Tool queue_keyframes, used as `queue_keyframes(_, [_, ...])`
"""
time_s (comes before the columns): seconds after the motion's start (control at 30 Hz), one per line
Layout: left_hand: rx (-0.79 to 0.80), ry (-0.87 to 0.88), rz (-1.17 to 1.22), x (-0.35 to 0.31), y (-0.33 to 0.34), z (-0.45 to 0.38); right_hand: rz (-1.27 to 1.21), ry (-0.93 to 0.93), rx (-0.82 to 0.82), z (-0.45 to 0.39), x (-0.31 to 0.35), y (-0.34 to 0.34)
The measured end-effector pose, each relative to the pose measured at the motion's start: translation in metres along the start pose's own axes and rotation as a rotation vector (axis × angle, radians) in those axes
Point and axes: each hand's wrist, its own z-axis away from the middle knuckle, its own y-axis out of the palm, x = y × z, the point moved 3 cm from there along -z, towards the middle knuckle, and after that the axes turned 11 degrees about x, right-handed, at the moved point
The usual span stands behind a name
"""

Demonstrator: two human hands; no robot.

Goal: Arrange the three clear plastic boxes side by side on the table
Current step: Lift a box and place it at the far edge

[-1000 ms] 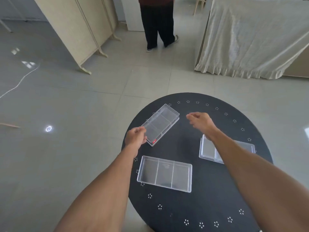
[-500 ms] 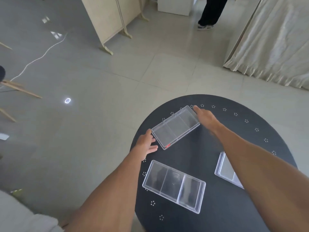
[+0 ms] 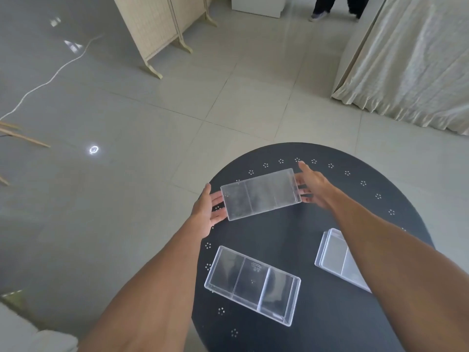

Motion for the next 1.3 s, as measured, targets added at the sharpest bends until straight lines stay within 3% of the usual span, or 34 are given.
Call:
queue_keyframes(0.33, [0.057,0.121,0.093,-0.011,0.012,0.001,-0.228,-0.073,-0.023,0.012,-0.026,-0.02])
queue_keyframes(0.6, [-0.034,0.175,-0.038,-0.003,0.005,-0.002,-0.26,-0.07,-0.146,0.022,-0.046,-0.018])
queue_keyframes(0.9, [-0.022,0.022,-0.172,-0.01,0.003,-0.002,-0.226,0.108,0.029,0.036,-0.048,-0.018])
queue_keyframes(1.3, [0.022,0.073,-0.199,-0.016,0.019,-0.003,-0.23,-0.04,-0.138,0.038,-0.051,-0.021])
